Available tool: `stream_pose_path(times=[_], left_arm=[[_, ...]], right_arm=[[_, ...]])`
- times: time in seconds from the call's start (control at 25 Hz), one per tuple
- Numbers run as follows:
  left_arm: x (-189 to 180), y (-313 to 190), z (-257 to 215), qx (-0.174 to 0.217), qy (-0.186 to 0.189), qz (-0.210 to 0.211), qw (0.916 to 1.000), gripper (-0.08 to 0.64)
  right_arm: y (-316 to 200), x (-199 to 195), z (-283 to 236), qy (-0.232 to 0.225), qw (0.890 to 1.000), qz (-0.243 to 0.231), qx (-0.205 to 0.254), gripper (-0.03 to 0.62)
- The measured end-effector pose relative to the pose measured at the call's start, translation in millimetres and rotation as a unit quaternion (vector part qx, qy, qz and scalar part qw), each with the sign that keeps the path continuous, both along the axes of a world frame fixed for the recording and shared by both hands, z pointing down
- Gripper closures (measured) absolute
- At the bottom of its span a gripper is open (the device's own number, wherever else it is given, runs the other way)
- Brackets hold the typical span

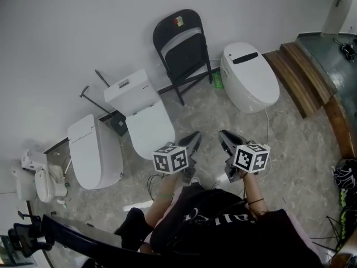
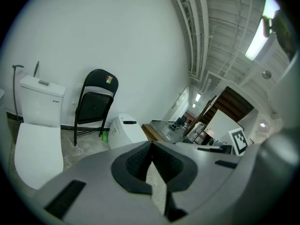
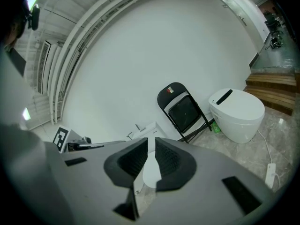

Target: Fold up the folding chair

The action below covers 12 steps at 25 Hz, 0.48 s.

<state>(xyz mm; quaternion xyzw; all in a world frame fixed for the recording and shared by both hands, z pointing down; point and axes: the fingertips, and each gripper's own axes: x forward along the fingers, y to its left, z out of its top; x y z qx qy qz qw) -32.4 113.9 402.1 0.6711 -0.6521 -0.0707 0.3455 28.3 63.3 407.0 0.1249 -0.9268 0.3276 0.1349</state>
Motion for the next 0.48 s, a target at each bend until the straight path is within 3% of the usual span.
stream_pose_path(times=[0.48], left_arm=[[-4.7, 2.0, 9.5, -0.007, 0.004, -0.007, 0.9999, 0.557]], right_arm=[[-0.2, -2.7, 6.8, 0.003, 1.000, -0.002, -0.006, 0.535]])
